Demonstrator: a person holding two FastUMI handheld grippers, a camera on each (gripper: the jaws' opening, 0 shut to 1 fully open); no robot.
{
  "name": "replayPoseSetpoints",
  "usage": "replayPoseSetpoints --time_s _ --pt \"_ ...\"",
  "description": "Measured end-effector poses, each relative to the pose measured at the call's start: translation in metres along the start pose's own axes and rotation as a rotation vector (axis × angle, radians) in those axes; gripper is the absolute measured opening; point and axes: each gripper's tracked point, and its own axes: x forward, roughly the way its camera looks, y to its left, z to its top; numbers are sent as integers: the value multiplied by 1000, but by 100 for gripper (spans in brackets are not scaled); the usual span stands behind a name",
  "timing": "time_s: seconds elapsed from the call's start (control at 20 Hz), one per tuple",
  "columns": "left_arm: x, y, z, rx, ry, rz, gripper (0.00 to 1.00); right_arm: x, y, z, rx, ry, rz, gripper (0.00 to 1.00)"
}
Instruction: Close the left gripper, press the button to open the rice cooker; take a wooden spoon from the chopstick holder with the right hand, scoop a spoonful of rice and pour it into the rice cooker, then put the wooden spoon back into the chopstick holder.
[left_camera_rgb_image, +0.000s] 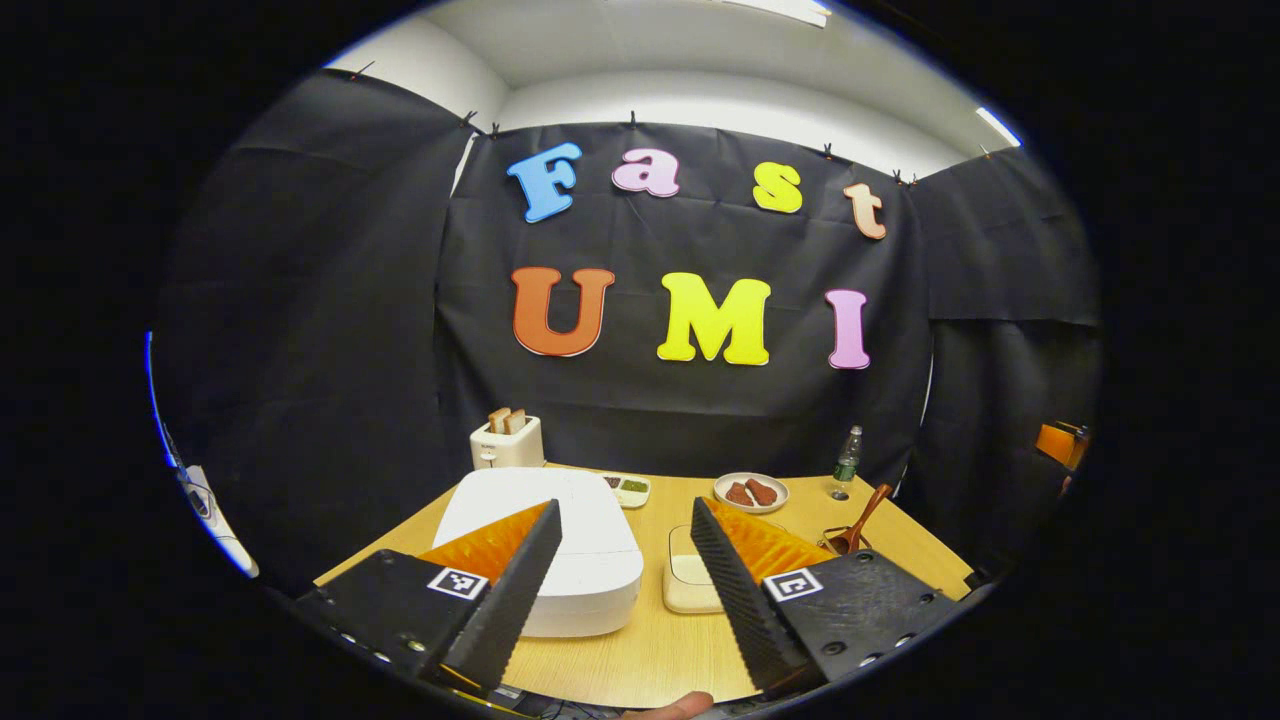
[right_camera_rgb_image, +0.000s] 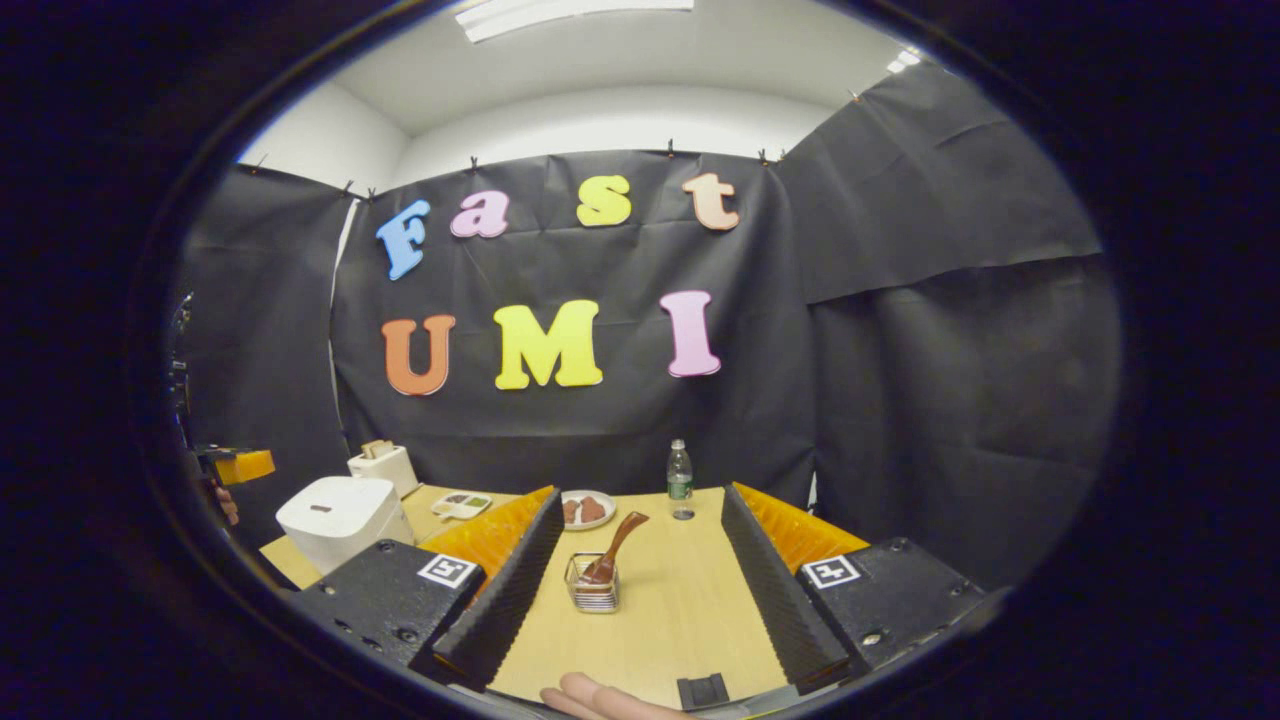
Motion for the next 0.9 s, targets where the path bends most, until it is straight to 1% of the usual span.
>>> replayPoseSetpoints --time_s 0.1,0.15,0.2,0.25,0.3,0.35,0.4,0.45,0.5,0.55,0.6,0.7,0.9 --pt "12 14 -10 -6 38 4 63 5 0 2 -25 -15 -6 100" --pt "19 19 -14 -2 51 7 55 8 0 2 -43 -23 -14 100" --pt "26 25 -17 9 62 13 36 11 -1 3 -65 -34 -25 100" --pt "31 31 -19 22 74 29 11 13 0 3 -88 -46 -35 100" --pt "38 40 -22 36 83 60 8 15 0 4 -106 -55 -46 100" --pt "45 44 -26 46 95 71 1 18 1 1 -115 -58 -50 100" --pt "49 42 -28 53 103 72 3 19 2 -2 -112 -54 -47 100" --pt "55 42 -31 58 114 73 1 21 2 -7 -102 -44 -43 100" --pt "60 46 -34 68 125 83 1 24 0 -10 -95 -35 -40 100" --pt "52 52 -34 72 147 105 2 26 -3 -14 -91 -28 -38 100" --pt "72 56 -45 66 160 121 0 30 -8 -16 -92 -24 -41 100" --pt "83 61 -56 60 197 127 0 37 -18 -23 -97 -19 -53 100" --pt "103 80 -75 57 284 163 0 50 -23 -37 -107 2 -63 100"
